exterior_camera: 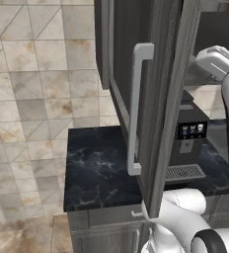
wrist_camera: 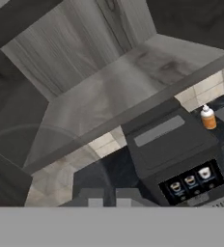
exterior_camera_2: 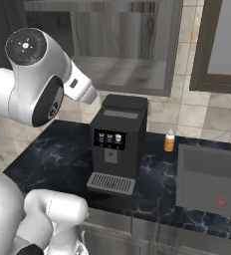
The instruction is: Move the glass cup from next to the sink to the open cabinet. Then, move the bowl with the lemon to the fridge to clear the area for faucet cleaning.
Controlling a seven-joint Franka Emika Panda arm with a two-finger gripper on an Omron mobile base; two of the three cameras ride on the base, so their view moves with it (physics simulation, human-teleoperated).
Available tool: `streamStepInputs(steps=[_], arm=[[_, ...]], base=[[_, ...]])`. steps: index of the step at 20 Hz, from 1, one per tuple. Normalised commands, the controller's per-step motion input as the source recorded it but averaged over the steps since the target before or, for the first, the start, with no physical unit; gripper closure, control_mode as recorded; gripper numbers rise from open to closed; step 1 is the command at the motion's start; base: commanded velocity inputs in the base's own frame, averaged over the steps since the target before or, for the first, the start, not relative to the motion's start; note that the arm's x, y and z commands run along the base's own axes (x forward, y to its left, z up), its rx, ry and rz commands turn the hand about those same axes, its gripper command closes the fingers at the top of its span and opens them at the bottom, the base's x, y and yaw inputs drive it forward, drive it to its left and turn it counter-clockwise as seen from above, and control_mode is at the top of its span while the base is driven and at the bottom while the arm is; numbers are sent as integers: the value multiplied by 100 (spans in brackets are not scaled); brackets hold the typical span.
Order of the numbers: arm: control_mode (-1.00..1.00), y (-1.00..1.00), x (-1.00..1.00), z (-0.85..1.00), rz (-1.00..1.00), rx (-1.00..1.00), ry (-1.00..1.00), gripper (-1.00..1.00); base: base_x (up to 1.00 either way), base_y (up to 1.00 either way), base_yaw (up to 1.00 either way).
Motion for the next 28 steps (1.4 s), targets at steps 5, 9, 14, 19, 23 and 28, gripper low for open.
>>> streamStepInputs(steps=[5,9,14,19,23,28], arm=[[-100,5,76,-2,-2,-4,-5,100],[-100,0,84,1,-4,0,5,100],[-100,0,68,18,-4,0,6,100],[-100,0,63,3,-1,0,7,100],[-100,0,31,-34,0,-1,10,100],[-100,0,41,-14,0,0,1,100]], base=[[0,0,0],[0,0,0],[0,0,0],[0,0,0],[0,0,0],[0,0,0]])
